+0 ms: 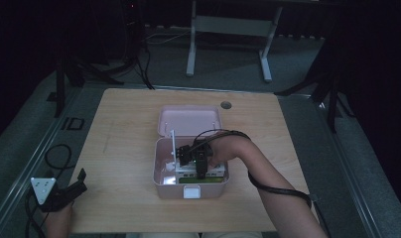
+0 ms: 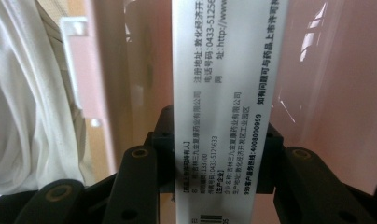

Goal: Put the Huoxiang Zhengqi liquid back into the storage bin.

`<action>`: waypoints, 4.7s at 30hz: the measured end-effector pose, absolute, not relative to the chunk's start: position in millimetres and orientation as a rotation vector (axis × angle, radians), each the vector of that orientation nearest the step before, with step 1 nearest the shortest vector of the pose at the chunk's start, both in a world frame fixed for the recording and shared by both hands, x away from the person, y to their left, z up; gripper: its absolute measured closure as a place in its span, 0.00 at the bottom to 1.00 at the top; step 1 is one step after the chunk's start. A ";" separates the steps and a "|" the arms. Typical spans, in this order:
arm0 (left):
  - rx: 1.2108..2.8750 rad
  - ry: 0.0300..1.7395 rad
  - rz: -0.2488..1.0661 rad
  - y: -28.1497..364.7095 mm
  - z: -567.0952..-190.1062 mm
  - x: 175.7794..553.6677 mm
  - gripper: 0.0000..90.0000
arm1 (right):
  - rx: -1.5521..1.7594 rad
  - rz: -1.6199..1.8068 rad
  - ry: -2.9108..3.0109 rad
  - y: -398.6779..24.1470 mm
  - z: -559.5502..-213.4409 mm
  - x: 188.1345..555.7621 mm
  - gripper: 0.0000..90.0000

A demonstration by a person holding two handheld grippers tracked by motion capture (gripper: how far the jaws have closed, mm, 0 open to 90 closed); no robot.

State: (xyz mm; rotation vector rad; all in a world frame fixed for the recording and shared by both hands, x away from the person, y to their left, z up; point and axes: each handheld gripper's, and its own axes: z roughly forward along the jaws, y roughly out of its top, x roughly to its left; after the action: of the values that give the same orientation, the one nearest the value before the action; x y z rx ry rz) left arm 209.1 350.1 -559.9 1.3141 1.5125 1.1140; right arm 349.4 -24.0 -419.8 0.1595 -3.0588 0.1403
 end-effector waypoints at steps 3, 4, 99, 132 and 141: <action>1.314 1.513 1.113 350.3 -559.9 209.2 0.02 | 0.152 0.138 -3.050 -25.0 -426.7 351.0 0.70; 1.315 1.513 1.113 350.3 -559.9 209.2 0.02 | 0.149 0.140 -3.047 -25.2 -429.3 351.4 0.70; 1.323 1.514 1.122 348.9 -560.2 209.0 0.02 | -0.659 -0.696 -3.160 -232.8 -449.3 407.8 0.15; 1.321 1.513 1.125 348.6 -560.2 208.8 0.02 | -1.385 -1.415 -3.087 -321.7 -518.3 364.7 0.13; 1.324 1.512 1.128 348.3 -560.3 208.9 0.02 | -1.712 -1.564 -2.910 -345.5 -530.3 355.6 0.14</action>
State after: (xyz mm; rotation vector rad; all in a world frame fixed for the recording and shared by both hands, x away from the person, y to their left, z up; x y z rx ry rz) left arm 208.9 348.3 -560.3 1.3237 1.5117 1.1284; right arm 355.6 -345.5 -530.3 -1.7119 -2.9103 -1.5637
